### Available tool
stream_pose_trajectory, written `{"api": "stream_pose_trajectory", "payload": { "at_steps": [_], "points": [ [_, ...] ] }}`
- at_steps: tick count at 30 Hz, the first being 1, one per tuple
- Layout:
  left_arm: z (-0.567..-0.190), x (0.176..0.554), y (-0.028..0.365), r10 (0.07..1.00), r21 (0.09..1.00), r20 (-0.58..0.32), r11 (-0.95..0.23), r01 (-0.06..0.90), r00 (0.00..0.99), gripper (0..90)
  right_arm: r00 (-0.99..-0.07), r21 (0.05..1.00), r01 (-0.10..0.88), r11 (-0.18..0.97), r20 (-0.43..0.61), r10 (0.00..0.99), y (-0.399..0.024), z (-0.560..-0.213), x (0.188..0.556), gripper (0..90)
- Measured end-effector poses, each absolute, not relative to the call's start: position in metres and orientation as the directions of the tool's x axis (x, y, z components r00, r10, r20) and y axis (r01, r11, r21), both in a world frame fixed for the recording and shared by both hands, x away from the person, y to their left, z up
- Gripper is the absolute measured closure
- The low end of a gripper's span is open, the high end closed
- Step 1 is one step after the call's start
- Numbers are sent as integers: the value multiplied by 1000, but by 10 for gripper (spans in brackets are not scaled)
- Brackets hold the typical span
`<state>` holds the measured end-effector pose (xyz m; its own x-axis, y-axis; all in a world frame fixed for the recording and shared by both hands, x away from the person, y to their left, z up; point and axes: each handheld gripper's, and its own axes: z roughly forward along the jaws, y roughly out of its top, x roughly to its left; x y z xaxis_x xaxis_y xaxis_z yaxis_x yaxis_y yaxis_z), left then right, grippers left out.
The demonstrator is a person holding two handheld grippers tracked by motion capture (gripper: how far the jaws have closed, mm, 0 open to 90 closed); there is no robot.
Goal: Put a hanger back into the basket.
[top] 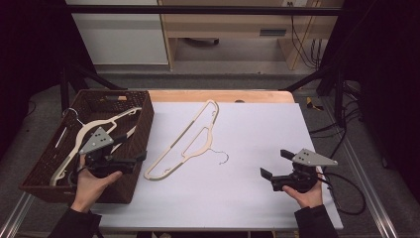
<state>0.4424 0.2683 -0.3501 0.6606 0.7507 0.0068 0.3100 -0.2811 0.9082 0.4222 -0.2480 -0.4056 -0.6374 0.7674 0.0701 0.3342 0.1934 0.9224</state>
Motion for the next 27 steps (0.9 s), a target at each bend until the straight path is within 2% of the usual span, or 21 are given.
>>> {"api": "stream_pose_trajectory", "payload": {
  "at_steps": [13,21,27],
  "points": [
    [-354,450,209,681,876,18,-364,317,732,82,-648,925,325,198,66,758,-246,-404,421,15],
    [-381,465,175,664,813,8,-440,383,747,114,-655,920,330,211,63,753,-243,-406,423,15],
    [-409,477,162,691,762,11,-474,441,723,163,-658,919,333,212,65,751,-242,-406,422,15]
  ]
}}
